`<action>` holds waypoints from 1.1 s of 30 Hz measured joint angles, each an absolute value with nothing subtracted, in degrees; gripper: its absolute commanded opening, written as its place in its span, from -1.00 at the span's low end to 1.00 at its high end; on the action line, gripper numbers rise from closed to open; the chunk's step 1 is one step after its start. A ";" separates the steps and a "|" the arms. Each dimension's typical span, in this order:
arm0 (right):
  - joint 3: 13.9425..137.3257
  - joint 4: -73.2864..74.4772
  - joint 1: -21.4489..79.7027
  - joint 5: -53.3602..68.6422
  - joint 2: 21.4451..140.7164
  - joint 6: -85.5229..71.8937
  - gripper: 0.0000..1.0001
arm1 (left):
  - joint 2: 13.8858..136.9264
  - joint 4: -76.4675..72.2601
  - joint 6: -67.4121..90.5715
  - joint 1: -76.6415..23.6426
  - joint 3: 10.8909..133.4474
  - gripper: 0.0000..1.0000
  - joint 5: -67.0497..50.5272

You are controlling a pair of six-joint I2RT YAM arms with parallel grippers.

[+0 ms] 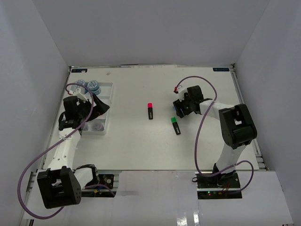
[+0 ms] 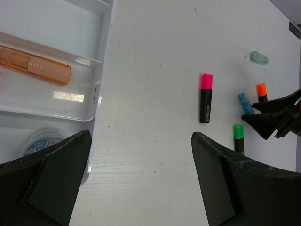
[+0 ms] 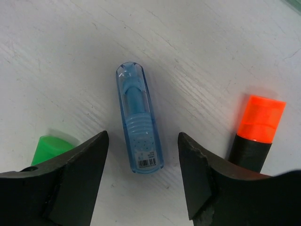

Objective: Sort the stationery into containers
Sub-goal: Pick up the stationery from the center of the board.

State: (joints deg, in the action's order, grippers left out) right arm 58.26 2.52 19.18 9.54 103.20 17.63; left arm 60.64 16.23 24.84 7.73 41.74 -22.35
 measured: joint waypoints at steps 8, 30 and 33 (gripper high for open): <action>58.67 2.55 19.20 9.06 103.57 17.61 -0.25 | 60.64 15.77 24.91 7.60 41.71 0.96 -23.27; 51.57 -3.42 41.95 6.74 81.56 9.32 -0.46 | 61.95 11.79 39.83 -19.05 45.17 0.96 -18.72; 50.09 -5.19 45.19 6.15 79.15 7.35 -0.44 | 63.96 10.96 42.48 -23.16 46.57 0.93 -15.44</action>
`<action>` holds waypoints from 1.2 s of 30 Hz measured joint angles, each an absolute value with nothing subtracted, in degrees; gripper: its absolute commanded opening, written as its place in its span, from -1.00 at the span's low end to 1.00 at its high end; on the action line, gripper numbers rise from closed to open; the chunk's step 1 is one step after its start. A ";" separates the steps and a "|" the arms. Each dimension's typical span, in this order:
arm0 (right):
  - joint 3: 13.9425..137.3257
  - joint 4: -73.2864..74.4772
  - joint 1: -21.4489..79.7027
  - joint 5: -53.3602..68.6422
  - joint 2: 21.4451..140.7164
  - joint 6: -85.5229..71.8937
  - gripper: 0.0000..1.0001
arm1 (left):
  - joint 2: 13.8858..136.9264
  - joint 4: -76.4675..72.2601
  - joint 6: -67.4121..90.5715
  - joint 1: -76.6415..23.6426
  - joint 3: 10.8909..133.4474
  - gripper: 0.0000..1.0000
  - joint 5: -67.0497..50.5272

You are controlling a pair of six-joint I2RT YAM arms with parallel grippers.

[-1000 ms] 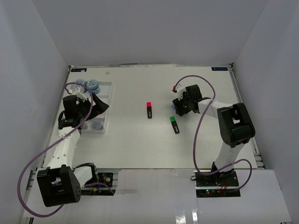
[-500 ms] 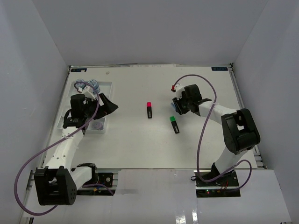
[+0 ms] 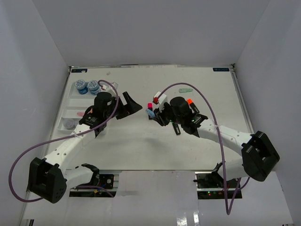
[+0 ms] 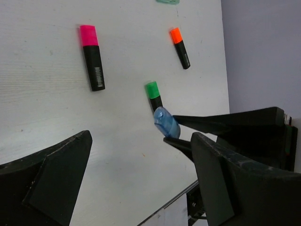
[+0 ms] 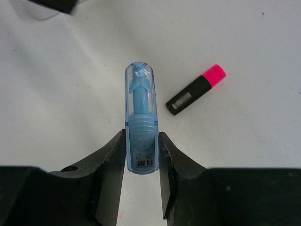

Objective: Sort the stationery into containers
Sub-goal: Pick up the stationery from the center of the board.

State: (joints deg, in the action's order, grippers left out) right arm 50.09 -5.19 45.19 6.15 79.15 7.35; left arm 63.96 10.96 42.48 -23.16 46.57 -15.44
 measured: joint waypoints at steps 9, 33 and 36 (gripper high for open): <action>46.41 -10.31 48.51 5.98 75.05 2.92 -0.39 | 69.06 9.34 46.59 -31.31 48.45 0.55 -9.10; 42.70 -15.84 48.51 7.05 74.06 -2.61 0.50 | 72.60 4.25 47.44 -36.29 48.71 -0.81 -7.66; 42.09 -16.03 48.51 6.79 73.47 -2.63 0.85 | 72.60 5.06 47.00 -36.27 48.73 -0.82 -5.63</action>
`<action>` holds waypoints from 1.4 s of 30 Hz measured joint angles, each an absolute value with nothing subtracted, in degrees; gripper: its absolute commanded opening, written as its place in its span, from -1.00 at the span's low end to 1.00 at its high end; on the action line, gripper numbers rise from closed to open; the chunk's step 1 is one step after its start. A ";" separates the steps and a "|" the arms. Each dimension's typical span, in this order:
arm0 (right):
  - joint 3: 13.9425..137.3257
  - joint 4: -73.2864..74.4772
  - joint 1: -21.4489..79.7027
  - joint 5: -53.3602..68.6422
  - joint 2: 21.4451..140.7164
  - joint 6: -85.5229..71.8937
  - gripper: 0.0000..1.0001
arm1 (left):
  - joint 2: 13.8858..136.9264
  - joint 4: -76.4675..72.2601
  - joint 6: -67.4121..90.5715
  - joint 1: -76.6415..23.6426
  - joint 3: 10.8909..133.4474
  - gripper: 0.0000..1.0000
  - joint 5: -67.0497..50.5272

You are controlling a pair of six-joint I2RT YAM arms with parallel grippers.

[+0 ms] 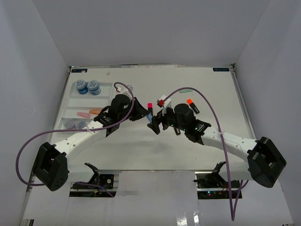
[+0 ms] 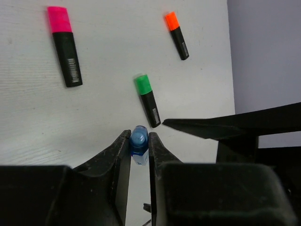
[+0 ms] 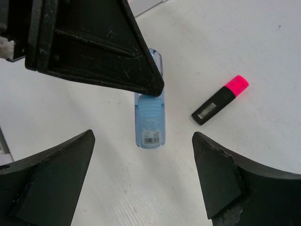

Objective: Sort the stationery into containers
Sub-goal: Pick up the stationery from the center of the board, then place the stationery in the storage box.

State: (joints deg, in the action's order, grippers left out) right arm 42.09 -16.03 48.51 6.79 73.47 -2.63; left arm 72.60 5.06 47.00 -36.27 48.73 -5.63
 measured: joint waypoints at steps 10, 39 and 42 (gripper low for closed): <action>38.96 -13.85 48.42 -1.91 67.07 -1.04 0.80 | 72.18 11.51 44.95 -20.14 49.23 -0.81 -3.29; 30.94 -10.44 43.57 -11.27 58.59 0.56 0.80 | 85.95 12.88 41.78 22.92 49.06 -0.14 -15.11; 30.94 -10.44 42.35 -11.75 58.76 0.14 0.80 | 85.93 12.84 41.85 23.16 49.08 0.11 -15.09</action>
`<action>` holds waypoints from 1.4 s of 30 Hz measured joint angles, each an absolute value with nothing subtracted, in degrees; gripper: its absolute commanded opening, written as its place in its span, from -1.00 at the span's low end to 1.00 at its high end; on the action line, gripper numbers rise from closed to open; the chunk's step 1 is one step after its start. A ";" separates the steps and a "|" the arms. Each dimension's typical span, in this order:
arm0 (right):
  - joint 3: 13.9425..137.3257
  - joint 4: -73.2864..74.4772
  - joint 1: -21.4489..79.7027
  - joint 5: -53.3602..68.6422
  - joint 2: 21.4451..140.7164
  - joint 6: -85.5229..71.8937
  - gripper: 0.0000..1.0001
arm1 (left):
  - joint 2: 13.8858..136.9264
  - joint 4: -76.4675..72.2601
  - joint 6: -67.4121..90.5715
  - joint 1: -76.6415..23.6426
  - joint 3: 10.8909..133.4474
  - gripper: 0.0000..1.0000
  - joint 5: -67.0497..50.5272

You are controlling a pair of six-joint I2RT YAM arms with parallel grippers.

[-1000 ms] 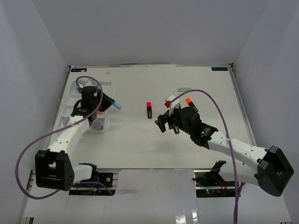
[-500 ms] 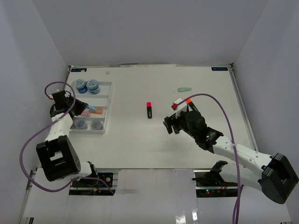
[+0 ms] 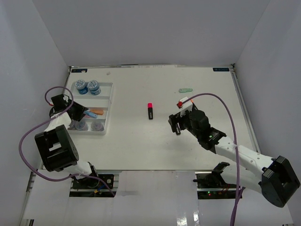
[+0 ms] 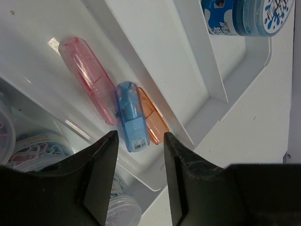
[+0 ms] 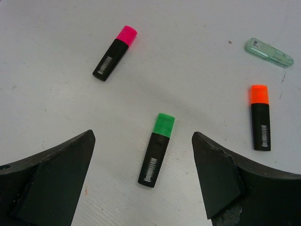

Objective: Sort the stationery into containers
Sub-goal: Place the stationery in the storage box, then pick up the stationery from the center of the board.

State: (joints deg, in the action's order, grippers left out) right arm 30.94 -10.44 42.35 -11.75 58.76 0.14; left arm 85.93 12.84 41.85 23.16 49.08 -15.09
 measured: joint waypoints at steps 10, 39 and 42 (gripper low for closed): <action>35.92 -7.92 34.76 -12.99 66.59 -2.98 0.80 | 83.90 13.54 40.27 23.46 49.30 0.92 -15.29; 101.41 18.02 18.44 -30.63 127.15 -28.88 1.00 | 72.82 15.03 30.46 11.92 50.92 0.96 -21.67; 101.58 19.75 18.44 -32.08 129.38 -31.38 0.91 | 72.82 15.03 30.48 11.92 50.92 0.96 -21.98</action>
